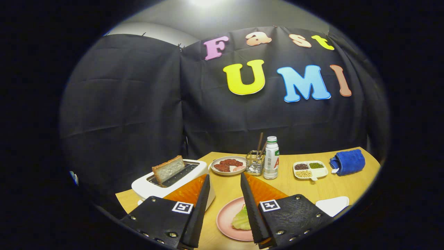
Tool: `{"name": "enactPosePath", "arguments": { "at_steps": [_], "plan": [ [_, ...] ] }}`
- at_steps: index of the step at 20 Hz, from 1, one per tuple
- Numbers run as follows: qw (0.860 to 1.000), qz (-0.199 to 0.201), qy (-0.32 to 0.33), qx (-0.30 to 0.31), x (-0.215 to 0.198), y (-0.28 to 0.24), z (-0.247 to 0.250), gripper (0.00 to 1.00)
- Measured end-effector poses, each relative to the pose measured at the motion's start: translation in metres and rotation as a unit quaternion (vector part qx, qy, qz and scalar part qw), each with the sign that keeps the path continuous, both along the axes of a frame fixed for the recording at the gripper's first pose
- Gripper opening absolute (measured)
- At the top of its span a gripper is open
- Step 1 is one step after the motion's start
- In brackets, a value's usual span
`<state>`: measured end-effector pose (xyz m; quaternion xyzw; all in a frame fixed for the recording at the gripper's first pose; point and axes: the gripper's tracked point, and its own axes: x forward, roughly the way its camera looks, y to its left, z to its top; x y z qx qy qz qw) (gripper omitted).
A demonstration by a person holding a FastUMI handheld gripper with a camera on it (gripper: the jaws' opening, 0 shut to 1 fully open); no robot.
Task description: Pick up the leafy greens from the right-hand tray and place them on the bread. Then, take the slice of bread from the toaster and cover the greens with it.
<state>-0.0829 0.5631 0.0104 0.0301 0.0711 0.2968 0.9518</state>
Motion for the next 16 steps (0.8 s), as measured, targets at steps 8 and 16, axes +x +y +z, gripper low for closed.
{"name": "enactPosePath", "arguments": {
  "at_steps": [8, 16],
  "plan": [
    [0.998, 0.058, -0.001, -0.021, -0.045, 0.118, -0.006, 0.56],
    [0.998, 0.012, -0.013, -0.062, -0.024, 0.159, -0.027, 0.55]
  ]
}}
